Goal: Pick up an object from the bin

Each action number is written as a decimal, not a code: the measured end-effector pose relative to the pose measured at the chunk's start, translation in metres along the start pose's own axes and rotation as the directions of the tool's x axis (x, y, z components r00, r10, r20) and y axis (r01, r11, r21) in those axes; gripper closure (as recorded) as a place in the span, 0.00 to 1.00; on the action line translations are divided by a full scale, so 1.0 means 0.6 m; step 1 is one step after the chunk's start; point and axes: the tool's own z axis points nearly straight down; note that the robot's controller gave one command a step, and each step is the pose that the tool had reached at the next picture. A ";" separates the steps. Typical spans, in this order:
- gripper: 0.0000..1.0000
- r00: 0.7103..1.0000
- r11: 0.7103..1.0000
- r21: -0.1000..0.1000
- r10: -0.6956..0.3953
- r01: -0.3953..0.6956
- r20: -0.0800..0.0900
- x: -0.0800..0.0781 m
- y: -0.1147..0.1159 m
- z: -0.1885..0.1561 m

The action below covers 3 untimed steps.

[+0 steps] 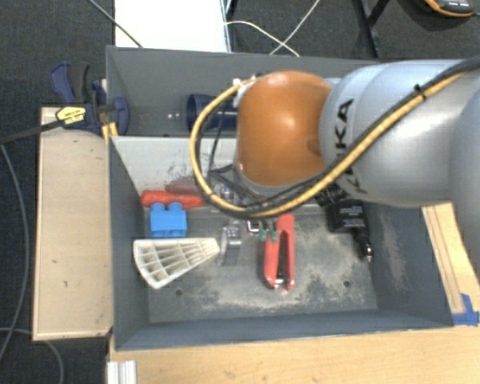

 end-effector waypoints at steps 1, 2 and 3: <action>0.00 1.000 1.000 -0.002 0.007 -0.007 0.008 -0.003 -0.002 -0.008; 0.00 0.950 0.950 0.001 -0.313 0.313 0.010 0.012 0.040 0.150; 0.00 0.887 0.887 0.003 -0.462 0.462 0.016 0.003 0.060 0.079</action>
Offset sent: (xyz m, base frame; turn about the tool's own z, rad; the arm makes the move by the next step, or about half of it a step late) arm -0.0130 0.0338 -0.1271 -0.4383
